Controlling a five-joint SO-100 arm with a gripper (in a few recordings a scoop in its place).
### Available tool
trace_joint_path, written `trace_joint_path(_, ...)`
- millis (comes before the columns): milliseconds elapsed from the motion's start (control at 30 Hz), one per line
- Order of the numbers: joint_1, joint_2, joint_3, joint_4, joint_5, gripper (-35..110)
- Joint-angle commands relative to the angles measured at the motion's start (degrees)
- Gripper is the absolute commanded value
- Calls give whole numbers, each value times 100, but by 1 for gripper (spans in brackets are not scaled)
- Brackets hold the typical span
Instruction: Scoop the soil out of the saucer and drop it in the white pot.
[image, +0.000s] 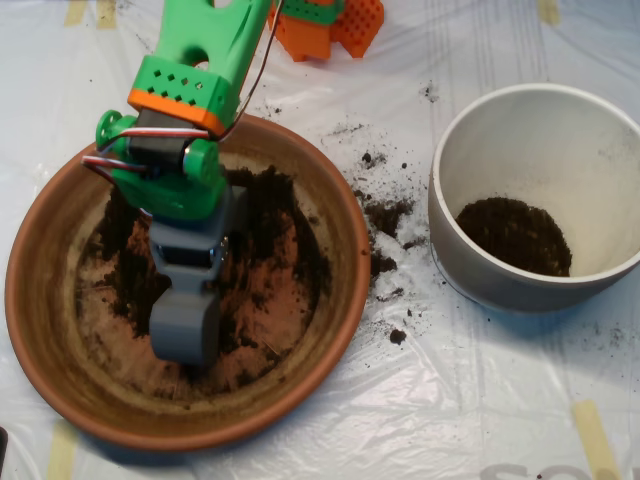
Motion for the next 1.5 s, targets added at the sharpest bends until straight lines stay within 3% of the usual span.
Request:
trace_joint_path(0, 62, 0, -255, -35, -167, 44)
trace_joint_path(167, 176, -149, -492, 53, -299, 43)
trace_joint_path(467, 369, -1292, -2619, 1169, -352, 47)
trace_joint_path(733, 448, -1494, -2479, 1397, -554, 44)
trace_joint_path(833, 483, -1485, -2461, 1397, -589, 31)
trace_joint_path(933, 475, -1459, -2452, 1371, -624, 30)
trace_joint_path(1300, 132, 756, 1002, -686, -712, 35)
trace_joint_path(1467, -53, 1371, 1898, -1072, -729, 33)
